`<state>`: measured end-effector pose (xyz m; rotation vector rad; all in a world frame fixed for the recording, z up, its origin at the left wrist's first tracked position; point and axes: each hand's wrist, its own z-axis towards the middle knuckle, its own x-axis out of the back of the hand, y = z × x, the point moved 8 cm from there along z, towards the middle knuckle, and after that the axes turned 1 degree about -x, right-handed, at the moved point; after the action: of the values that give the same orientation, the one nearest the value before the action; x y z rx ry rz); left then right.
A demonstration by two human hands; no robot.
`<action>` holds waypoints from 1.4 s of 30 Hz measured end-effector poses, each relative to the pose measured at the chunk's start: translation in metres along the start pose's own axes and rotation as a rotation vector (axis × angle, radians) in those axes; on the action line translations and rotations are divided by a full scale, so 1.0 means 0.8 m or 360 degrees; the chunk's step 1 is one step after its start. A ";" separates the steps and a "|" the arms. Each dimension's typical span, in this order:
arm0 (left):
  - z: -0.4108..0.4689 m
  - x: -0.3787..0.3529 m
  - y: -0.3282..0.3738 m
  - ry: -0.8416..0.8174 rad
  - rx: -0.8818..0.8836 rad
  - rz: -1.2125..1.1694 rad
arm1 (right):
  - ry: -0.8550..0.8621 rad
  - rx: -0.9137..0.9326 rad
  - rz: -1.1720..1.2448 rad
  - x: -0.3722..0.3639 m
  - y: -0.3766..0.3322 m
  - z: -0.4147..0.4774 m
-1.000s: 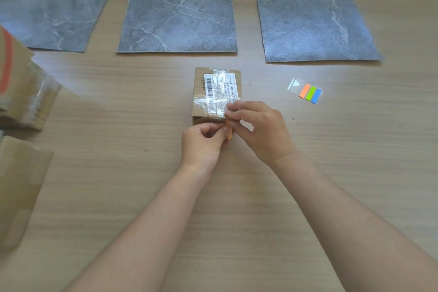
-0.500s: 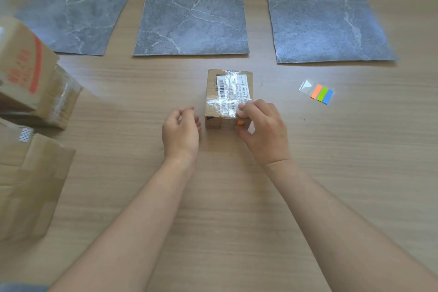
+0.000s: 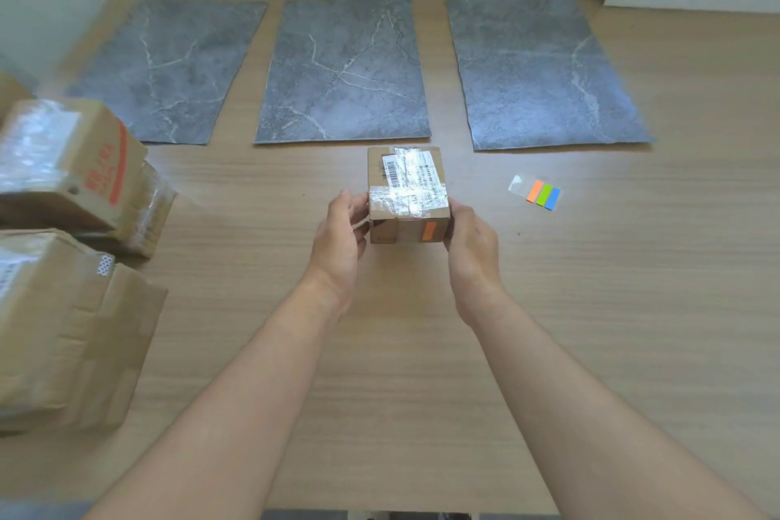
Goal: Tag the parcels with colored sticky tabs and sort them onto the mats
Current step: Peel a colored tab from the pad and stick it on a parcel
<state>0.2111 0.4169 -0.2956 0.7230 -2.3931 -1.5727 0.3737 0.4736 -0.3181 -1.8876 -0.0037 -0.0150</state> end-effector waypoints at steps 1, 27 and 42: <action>-0.007 -0.001 0.013 -0.0011 -0.0019 0.0005 | 0.0007 0.0019 -0.0015 0.000 -0.013 -0.005; -0.243 -0.049 0.449 -0.0251 -0.0644 0.0067 | 0.0132 0.0726 -0.0144 0.030 -0.489 -0.202; -0.217 -0.022 0.466 -0.0267 -0.0658 0.0075 | 0.0097 0.0753 -0.0191 0.001 -0.490 -0.189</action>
<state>0.1881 0.4036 0.1152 0.4628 -2.0592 -2.0863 0.3693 0.4522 0.1017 -1.4112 -0.0730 -0.1417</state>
